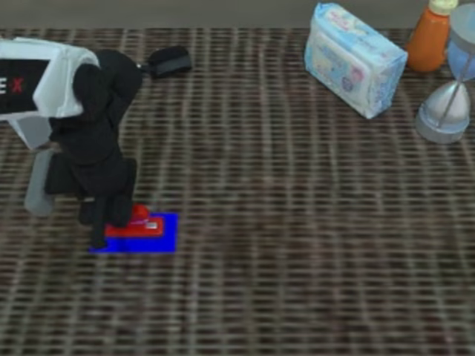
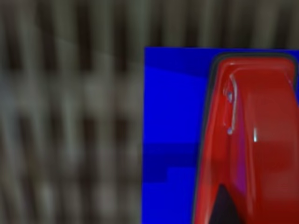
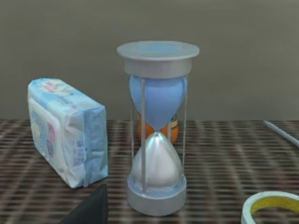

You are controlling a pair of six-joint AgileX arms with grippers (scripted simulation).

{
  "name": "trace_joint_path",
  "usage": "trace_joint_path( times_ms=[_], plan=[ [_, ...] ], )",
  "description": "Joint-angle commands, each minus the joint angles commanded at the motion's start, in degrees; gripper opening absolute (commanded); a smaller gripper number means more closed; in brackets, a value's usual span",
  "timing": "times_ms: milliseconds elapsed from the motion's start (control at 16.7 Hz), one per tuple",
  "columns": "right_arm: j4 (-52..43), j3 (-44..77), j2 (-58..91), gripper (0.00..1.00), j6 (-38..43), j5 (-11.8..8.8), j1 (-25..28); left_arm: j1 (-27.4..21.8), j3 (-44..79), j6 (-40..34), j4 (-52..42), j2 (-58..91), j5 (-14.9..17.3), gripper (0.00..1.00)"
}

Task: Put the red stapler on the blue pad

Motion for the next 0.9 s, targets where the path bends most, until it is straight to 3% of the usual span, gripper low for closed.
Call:
trace_joint_path(
  times_ms=[60, 840, 900],
  plan=[
    [0.0, 0.0, 0.0, 1.0, 0.0, 0.0, 0.0, 0.0, 0.0, 0.0, 0.0, 0.0, 0.0, 0.0],
    [0.0, 0.0, 0.0, 1.0, 0.0, 0.0, 0.0, 0.0, 0.0, 0.0, 0.0, 0.0, 0.0, 0.98],
    [0.0, 0.0, 0.0, 1.0, 0.0, 0.0, 0.0, 0.0, 0.0, 0.0, 0.0, 0.0, 0.0, 1.0]
  ],
)
